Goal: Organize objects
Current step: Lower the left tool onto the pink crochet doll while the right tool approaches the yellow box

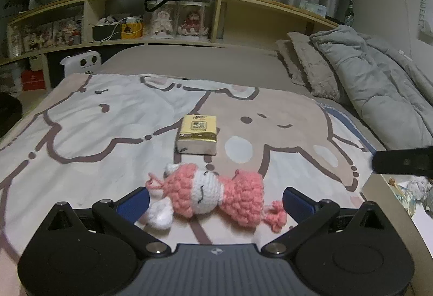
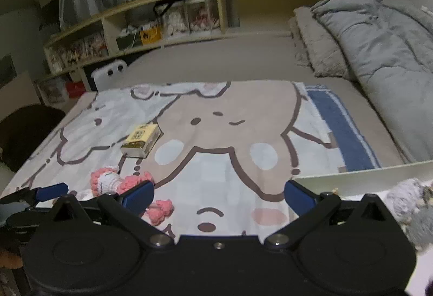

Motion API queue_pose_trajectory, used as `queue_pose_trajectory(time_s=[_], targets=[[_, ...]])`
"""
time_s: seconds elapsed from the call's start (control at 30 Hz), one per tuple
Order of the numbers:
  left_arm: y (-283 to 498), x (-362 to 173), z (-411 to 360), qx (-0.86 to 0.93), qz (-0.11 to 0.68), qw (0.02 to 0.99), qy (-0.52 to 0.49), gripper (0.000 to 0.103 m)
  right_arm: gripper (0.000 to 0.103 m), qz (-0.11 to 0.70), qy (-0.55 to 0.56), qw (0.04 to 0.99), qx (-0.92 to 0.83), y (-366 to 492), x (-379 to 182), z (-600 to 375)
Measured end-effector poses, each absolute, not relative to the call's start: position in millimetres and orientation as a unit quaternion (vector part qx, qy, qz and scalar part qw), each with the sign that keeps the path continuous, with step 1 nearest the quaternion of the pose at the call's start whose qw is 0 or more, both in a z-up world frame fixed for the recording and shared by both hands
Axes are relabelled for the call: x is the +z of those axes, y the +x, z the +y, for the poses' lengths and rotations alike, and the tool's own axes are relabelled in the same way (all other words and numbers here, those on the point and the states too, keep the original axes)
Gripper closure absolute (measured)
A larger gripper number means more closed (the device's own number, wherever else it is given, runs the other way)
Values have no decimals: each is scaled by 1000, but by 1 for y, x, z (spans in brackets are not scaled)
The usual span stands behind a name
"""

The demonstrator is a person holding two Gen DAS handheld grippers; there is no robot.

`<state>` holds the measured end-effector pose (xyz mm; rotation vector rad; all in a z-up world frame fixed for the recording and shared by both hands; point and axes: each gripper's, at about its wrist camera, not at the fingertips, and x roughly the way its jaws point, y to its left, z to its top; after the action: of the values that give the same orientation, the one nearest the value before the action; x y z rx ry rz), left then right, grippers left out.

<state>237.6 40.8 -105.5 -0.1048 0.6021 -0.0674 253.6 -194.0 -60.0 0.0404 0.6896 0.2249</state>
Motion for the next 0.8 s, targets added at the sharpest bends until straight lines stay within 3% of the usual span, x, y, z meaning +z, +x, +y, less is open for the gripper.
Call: queue_pose_trajectory(time_s=[0.37, 0.7, 0.8], targets=[[264, -133, 34, -35, 289, 957, -3, 1, 0, 340, 17, 920, 194, 335, -73, -146], [271, -142, 40, -43, 288, 956, -42, 5, 1, 313, -62, 902, 291, 396, -95, -85], [271, -142, 41, -40, 284, 957, -50, 6, 4, 319, -39, 893, 315, 418, -98, -78]])
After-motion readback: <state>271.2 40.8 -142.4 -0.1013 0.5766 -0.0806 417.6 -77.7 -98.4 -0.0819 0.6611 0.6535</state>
